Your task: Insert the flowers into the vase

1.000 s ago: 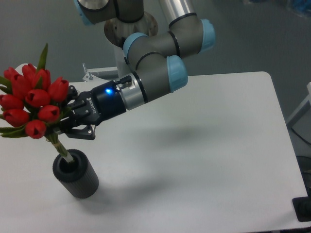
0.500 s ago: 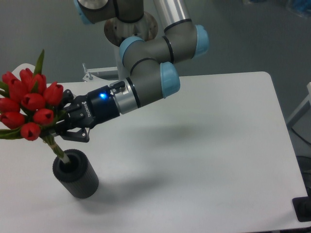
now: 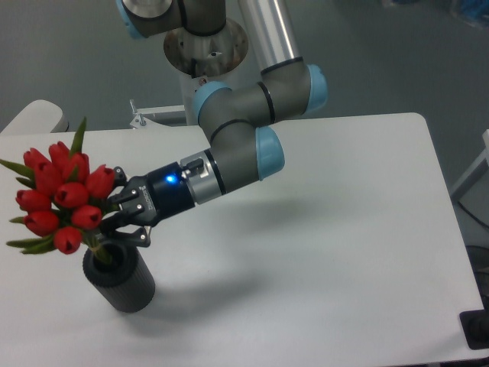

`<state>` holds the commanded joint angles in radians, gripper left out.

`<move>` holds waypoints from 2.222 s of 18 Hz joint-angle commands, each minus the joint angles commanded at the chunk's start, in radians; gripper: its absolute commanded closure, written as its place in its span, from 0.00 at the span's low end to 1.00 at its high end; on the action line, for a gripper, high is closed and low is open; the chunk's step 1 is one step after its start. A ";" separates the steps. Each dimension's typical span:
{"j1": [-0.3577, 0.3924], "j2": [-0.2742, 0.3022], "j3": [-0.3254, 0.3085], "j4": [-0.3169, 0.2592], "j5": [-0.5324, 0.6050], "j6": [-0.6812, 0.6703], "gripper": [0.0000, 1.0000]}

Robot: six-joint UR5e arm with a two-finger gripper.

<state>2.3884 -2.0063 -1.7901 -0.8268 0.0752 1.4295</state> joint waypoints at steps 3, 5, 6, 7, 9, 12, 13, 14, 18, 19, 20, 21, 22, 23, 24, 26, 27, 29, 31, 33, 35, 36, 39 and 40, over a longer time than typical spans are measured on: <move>0.003 -0.023 -0.002 0.000 0.000 0.014 0.96; 0.005 -0.023 -0.008 0.000 0.002 0.014 0.92; 0.006 -0.028 -0.011 0.000 0.005 0.016 0.92; 0.012 -0.035 -0.012 0.000 0.005 0.016 0.91; 0.015 -0.040 -0.014 0.000 0.005 0.028 0.85; 0.021 -0.051 -0.014 0.000 0.005 0.031 0.73; 0.021 -0.054 -0.012 0.000 0.005 0.034 0.56; 0.021 -0.054 -0.012 0.000 0.005 0.034 0.51; 0.023 -0.055 -0.015 0.000 0.005 0.034 0.00; 0.023 -0.055 -0.015 0.000 0.005 0.034 0.00; 0.025 -0.057 -0.015 0.000 0.005 0.035 0.00; 0.028 -0.057 -0.015 0.000 0.005 0.035 0.00; 0.029 -0.057 -0.015 0.000 0.005 0.037 0.00; 0.031 -0.057 -0.015 0.000 0.006 0.042 0.00; 0.038 -0.057 -0.015 0.000 0.006 0.045 0.00; 0.054 -0.048 -0.024 0.002 0.008 0.049 0.00; 0.063 -0.045 -0.032 0.003 0.009 0.054 0.00; 0.078 -0.028 -0.037 0.012 0.043 0.090 0.00; 0.098 0.004 -0.048 0.011 0.116 0.115 0.00; 0.138 0.049 -0.049 0.008 0.159 0.112 0.00; 0.178 0.087 -0.054 0.009 0.221 0.117 0.00; 0.192 0.110 -0.055 0.009 0.250 0.117 0.00; 0.245 0.165 -0.054 0.009 0.356 0.143 0.00; 0.264 0.176 -0.052 0.009 0.373 0.152 0.00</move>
<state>2.6521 -1.8301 -1.8423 -0.8176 0.4478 1.5814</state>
